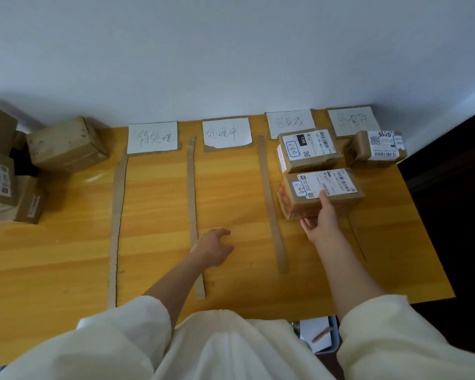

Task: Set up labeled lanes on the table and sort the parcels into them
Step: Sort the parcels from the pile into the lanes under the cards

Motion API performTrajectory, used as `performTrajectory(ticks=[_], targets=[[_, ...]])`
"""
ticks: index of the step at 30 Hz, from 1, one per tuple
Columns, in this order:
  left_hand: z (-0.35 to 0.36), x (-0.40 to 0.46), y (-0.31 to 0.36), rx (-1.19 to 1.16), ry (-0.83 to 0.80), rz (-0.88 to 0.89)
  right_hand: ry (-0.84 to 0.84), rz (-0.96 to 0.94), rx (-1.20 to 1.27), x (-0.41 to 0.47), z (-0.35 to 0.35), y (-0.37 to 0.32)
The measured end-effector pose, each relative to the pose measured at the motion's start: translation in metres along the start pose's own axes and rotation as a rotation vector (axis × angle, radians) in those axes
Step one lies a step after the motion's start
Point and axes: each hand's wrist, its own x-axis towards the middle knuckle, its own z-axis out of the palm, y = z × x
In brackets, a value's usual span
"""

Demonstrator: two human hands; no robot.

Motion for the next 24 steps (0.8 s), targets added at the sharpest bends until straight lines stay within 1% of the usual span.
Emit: performTrajectory(ticks=[4, 13, 19, 21, 24], targets=[[0.001, 0.003, -0.001, 0.009, 0.009, 0.004, -0.016, 0.011, -0.022, 0.004, 0.001, -0.003], [0.003, 0.003, 0.001, 0.046, -0.004, 0.006, 0.015, 0.034, -0.073, 0.003, -0.002, -0.004], [0.0, -0.003, -0.005, -0.138, 0.067, 0.042, 0.118, 0.029, -0.119, -0.017, 0.002, 0.011], [-0.004, -0.006, -0.009, -0.194, 0.094, 0.065, 0.088, 0.056, -0.135, -0.024, 0.005, 0.021], [-0.013, -0.011, -0.019, -0.283, 0.138, 0.07, -0.013, 0.11, -0.185, -0.033, 0.013, 0.036]])
